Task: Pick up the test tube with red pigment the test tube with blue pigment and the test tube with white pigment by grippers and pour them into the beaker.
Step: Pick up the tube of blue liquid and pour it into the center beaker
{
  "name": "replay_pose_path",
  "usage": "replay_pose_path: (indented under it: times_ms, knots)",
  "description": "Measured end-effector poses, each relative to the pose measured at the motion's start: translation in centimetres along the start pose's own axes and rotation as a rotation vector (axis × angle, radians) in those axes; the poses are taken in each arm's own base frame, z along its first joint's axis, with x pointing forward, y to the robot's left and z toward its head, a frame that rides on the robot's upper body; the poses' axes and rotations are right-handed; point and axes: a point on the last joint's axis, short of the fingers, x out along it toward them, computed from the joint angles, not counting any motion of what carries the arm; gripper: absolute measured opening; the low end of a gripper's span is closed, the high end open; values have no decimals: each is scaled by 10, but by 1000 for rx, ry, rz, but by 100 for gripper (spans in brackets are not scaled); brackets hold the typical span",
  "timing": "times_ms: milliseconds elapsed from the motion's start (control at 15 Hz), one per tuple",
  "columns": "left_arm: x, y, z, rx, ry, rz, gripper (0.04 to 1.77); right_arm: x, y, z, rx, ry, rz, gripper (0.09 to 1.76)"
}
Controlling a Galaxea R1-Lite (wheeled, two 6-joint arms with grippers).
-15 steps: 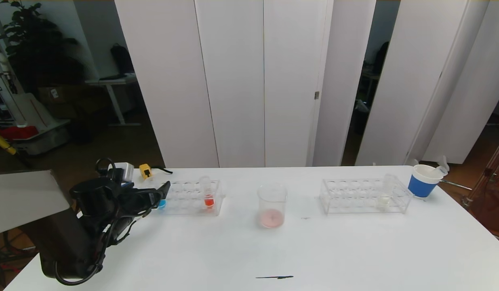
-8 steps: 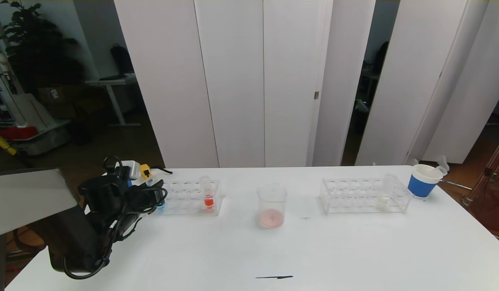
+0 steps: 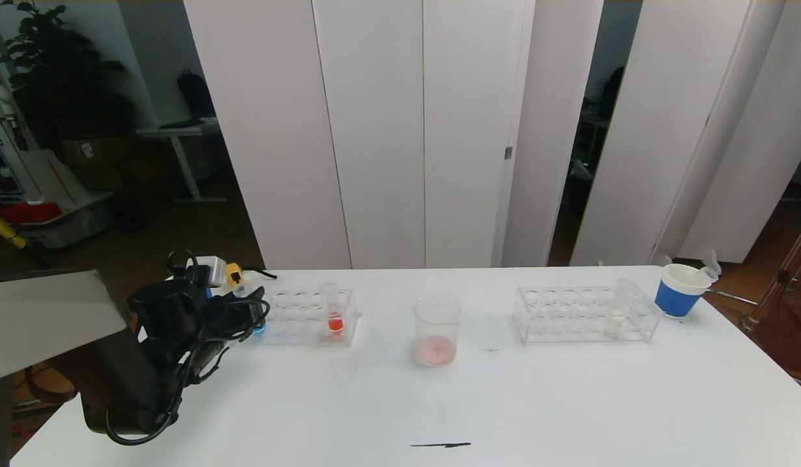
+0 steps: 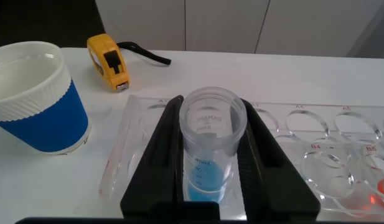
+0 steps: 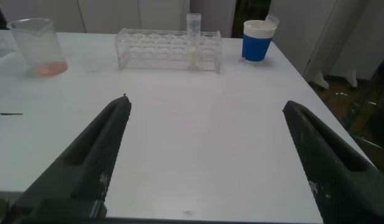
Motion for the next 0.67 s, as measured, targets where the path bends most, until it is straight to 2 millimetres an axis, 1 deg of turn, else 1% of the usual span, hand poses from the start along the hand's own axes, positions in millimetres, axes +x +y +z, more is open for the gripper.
replay_pose_path:
  times_ms: [400, 533, 667]
  knots:
    - [0, -4, -1, 4, 2, -5, 58, 0, 0, 0, 0, 0, 0, 175]
    - [0, -7, 4, 6, 8, -9, 58, 0, 0, 0, 0, 0, 0, 175]
    - [-2, -8, 15, 7, 1, -11, 58, 0, 0, 0, 0, 0, 0, 175]
